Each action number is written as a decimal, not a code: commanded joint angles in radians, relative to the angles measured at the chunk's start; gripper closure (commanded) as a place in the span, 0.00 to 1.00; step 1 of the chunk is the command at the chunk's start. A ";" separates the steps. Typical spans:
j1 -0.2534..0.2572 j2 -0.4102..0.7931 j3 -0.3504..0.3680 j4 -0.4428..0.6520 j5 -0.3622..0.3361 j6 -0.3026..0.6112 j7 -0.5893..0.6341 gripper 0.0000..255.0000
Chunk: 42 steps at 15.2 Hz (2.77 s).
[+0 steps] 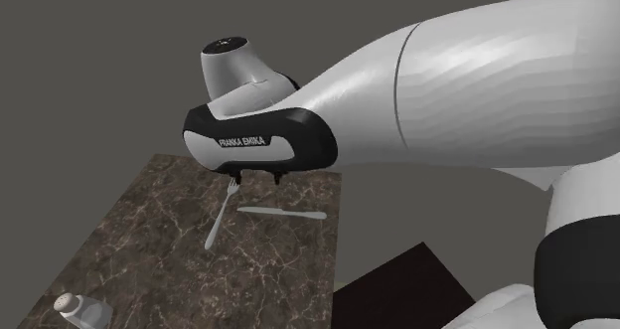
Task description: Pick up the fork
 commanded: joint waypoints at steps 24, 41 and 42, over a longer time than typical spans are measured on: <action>0.058 0.409 0.022 0.229 -0.196 0.173 0.321 1.00; 0.046 0.322 0.037 0.316 -0.144 0.007 0.279 1.00; 0.046 0.317 0.038 0.324 -0.141 -0.005 0.277 1.00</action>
